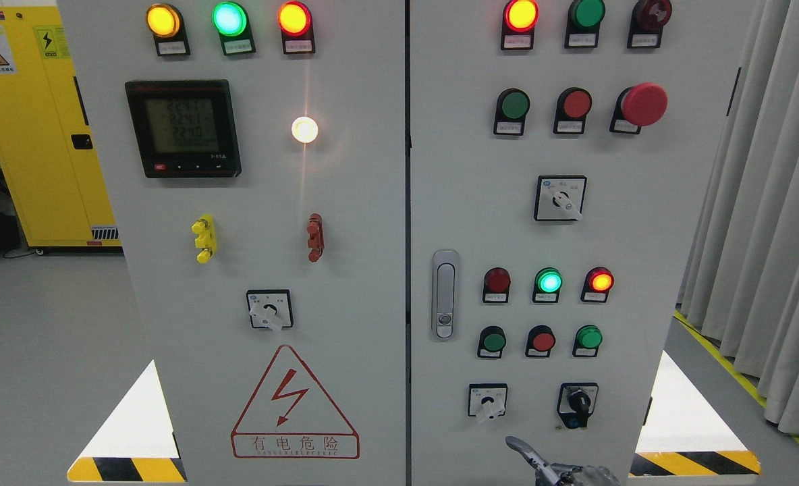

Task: Press green start button
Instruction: 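Raise the right hand toward the lower green push button on the cabinet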

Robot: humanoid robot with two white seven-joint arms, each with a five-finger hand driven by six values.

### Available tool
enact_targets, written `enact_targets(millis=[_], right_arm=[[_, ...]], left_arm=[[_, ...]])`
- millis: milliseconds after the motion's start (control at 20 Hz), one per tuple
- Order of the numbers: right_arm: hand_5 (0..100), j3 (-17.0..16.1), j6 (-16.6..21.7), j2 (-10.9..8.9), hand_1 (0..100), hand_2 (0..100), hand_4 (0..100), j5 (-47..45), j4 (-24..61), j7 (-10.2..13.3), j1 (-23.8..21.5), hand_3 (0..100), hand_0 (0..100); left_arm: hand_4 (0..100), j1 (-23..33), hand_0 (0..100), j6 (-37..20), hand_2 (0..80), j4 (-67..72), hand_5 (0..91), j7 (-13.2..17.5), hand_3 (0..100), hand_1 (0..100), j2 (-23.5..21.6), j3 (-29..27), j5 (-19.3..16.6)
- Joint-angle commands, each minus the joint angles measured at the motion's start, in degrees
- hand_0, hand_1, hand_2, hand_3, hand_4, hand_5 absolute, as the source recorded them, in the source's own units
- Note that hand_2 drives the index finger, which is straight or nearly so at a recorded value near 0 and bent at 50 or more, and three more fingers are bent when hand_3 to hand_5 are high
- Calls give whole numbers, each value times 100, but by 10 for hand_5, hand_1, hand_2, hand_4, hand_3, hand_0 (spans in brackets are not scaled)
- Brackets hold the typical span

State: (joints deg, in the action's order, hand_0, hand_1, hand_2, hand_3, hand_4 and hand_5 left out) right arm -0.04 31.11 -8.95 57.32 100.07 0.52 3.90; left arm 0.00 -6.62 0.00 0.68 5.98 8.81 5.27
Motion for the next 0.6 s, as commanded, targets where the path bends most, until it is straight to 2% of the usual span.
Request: enact_targets(millis=[0,50,250,550], right_arm=[[948,-110,-9,-133,675,42,844,454,558,-52,496,845,186],[951,-110,-9,-133,680,40,838,499,462,-61,628,850,259],[953,-101,-44,-133,686,35,837,578,23,-70,1015,853,374],[953,-92,-70,-133,692,31,835,578,-119,-79,1183,855,535]], left_arm=[[0,-158,120,3,0,-158,0,3,0,556,17,-2,0],[0,-158,120,3,0,-158,0,3,0,556,17,-2,0],[0,-158,120,3,0,-158,0,3,0,556,8,7,0],[0,-158,120,3,0,-158,0,3,0,556,8,-2,0]])
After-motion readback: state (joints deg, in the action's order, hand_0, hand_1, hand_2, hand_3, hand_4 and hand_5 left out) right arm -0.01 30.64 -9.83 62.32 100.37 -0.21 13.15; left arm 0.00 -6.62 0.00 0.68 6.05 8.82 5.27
